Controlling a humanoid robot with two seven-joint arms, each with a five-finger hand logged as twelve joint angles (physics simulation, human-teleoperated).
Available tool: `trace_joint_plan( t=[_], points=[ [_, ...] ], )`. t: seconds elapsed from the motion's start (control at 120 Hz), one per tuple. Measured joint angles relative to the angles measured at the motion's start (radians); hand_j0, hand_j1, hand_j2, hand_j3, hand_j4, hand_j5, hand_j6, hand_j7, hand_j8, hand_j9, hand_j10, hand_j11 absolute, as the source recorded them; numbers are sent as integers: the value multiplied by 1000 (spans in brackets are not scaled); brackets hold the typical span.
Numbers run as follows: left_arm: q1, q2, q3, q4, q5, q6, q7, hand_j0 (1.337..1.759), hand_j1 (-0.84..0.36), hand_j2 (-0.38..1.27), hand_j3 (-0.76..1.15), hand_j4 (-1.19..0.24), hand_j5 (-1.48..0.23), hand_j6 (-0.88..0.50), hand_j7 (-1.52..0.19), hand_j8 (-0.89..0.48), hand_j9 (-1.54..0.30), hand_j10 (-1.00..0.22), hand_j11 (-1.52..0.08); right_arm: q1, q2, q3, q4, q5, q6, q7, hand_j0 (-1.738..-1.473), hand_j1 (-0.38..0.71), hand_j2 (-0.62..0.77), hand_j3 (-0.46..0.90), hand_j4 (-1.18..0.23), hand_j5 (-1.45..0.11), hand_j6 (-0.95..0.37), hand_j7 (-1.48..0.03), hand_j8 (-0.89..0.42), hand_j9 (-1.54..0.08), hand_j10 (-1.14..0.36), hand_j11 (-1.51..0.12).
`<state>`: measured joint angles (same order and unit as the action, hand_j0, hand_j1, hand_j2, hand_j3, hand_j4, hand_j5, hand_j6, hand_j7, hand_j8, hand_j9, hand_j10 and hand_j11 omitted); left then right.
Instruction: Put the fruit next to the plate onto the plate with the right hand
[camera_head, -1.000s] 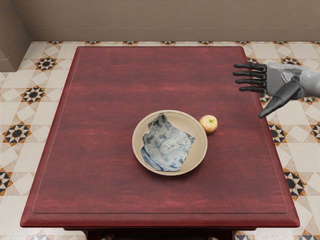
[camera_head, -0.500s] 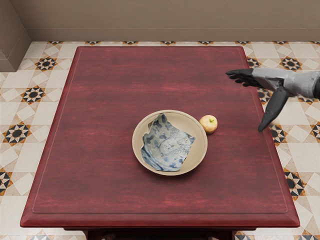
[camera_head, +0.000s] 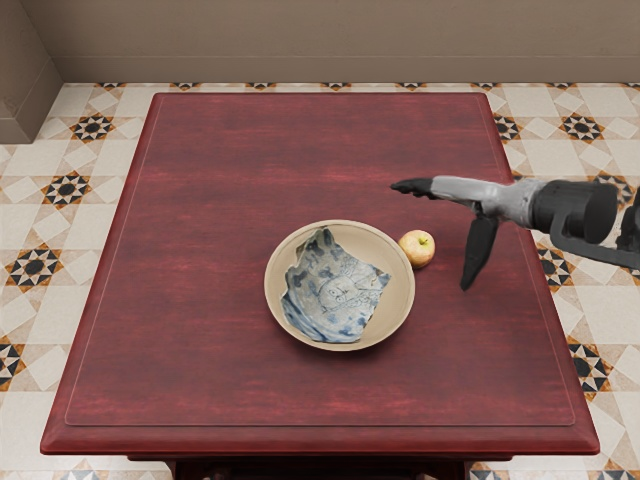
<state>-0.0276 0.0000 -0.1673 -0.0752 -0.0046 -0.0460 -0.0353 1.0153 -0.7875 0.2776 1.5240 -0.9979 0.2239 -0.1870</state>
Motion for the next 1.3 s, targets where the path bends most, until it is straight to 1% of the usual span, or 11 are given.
trace_joint_plan(
  t=[0.108, 0.242, 0.342, 0.442, 0.492, 0.642, 0.892, 1.175, 1.3],
  points=[
    [0, 0, 0, 0, 0, 0, 0, 1658, 53, 50, 0, -247, -321, -247, -321, -247, -321, -247, -321, -4, 21, -10, -13, -5, -48, -8, -1658, -303, -6, 0, -45, -53, -47, -52, -45, -53, -44, -53],
    [0, 0, 0, 0, 0, 0, 0, 1658, 53, 50, 0, -247, -321, -247, -321, -247, -321, -247, -321, -9, 29, -17, -19, -7, -94, -30, -1658, -283, -9, 0, -60, -74, -62, -73, -61, -74, -59, -73],
    [0, 0, 0, 0, 0, 0, 0, 1658, 53, 50, 0, -247, -321, -247, -321, -247, -321, -247, -321, -11, 31, -27, -23, -7, -111, -36, -1658, -214, -21, 0, -118, -148, -119, -148, -118, -148, -117, -148],
    [0, 0, 0, 0, 0, 0, 0, 1658, 53, 50, 0, -247, -321, -247, -321, -247, -321, -247, -321, -11, 34, -35, -33, -8, -117, -38, -1658, -122, -36, 0, -195, -249, -197, -248, -195, -249, -194, -248],
    [0, 0, 0, 0, 0, 0, 0, 1658, 53, 50, 0, -247, -321, -247, -321, -247, -321, -247, -321, -11, 45, -39, -47, -8, -120, -38, -1658, -83, -42, 0, -227, -291, -229, -290, -228, -290, -226, -290],
    [0, 0, 0, 0, 0, 0, 0, 1658, 53, 50, 0, -247, -321, -247, -321, -247, -321, -247, -321, -23, 85, -45, -91, -29, -153, -37, -1658, -14, -53, 0, -284, -365, -286, -365, -285, -365, -283, -365],
    [0, 0, 0, 0, 0, 0, 0, 1658, 53, 50, 0, -247, -321, -247, -321, -247, -321, -247, -321, -79, 128, -63, -102, -101, -257, -33, -1658, 25, -60, 0, -317, -408, -318, -408, -317, -408, -316, -408],
    [0, 0, 0, 0, 0, 0, 0, 1658, 53, 50, 0, -247, -321, -247, -321, -247, -321, -247, -321, -117, 155, -85, -102, -128, -327, -35, -1658, 42, -62, 0, -331, -427, -332, -426, -331, -427, -331, -427],
    [0, 0, 0, 0, 0, 0, 0, 1658, 53, 50, 0, -247, -321, -247, -321, -247, -321, -247, -321, -124, 162, -87, -102, -130, -336, -37, -1658, 72, -67, 0, -355, -458, -356, -458, -356, -458, -355, -458]
  ],
)
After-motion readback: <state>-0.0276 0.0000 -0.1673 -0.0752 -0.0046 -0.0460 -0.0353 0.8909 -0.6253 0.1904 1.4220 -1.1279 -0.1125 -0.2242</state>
